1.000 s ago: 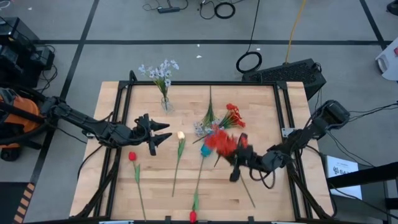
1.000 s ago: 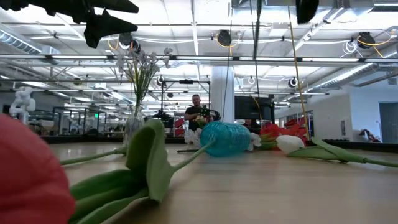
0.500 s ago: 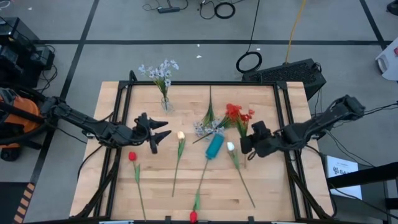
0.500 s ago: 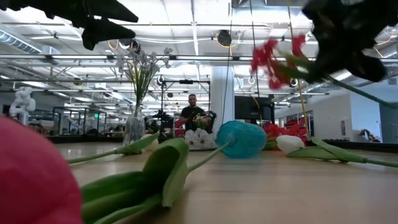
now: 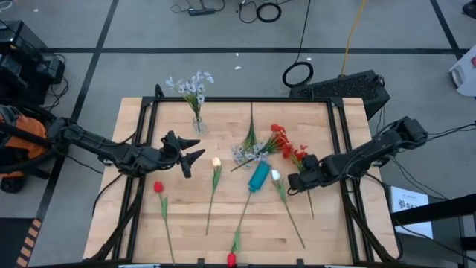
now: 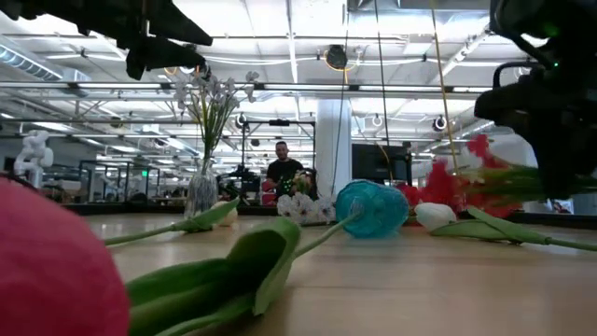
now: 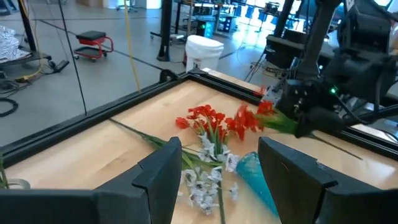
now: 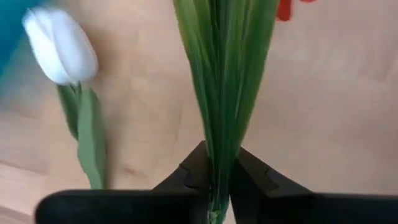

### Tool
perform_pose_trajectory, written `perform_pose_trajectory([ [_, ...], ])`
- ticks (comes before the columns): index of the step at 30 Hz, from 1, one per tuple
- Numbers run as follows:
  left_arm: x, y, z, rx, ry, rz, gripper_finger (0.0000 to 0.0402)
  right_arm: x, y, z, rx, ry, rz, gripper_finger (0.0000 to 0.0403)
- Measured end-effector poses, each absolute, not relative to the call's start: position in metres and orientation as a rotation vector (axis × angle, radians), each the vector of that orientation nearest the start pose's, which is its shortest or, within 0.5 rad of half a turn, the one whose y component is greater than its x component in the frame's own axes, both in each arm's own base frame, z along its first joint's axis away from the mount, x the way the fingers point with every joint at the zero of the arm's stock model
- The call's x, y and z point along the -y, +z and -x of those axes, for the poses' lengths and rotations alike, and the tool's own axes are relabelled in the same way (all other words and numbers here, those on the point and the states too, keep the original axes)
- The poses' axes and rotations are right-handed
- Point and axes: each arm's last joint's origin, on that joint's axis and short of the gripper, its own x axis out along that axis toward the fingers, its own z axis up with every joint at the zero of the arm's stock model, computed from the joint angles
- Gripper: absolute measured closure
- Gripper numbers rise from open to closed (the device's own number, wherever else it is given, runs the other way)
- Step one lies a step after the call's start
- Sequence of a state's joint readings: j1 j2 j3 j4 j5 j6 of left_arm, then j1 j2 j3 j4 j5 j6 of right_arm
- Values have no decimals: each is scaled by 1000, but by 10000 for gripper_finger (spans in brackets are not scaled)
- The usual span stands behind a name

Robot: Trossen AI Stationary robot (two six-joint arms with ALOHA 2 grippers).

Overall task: Sort flowers into vase by color
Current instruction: Put the right red poppies into the blue vase, then prepare the blue vase

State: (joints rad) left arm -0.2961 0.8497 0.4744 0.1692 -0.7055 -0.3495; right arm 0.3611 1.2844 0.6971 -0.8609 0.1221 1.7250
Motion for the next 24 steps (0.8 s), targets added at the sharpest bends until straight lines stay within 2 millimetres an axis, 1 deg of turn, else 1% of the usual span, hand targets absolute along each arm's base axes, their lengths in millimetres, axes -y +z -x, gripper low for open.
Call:
perform_pose_trajectory([
  [6,34,250,-181,-133,436,123,185,-71,166,-192,-1178,-987,-1156,307],
  [10,34,250,-181,-134,439,111,185,-75,168,-195,-1202,-928,-1230,277],
  [12,34,250,-181,-143,437,71,185,-76,172,-195,-1208,-896,-1277,263],
  [14,34,250,-181,-149,435,42,185,-76,179,-195,-1185,-852,-1308,252],
  [18,34,250,-181,-154,433,21,185,-75,204,-196,-1084,-763,-1339,239],
  [21,34,250,-181,-153,436,21,185,-70,226,-198,-958,-698,-1282,239],
  [24,33,250,-181,-150,465,18,185,-63,247,-204,-828,-631,-1157,243],
])
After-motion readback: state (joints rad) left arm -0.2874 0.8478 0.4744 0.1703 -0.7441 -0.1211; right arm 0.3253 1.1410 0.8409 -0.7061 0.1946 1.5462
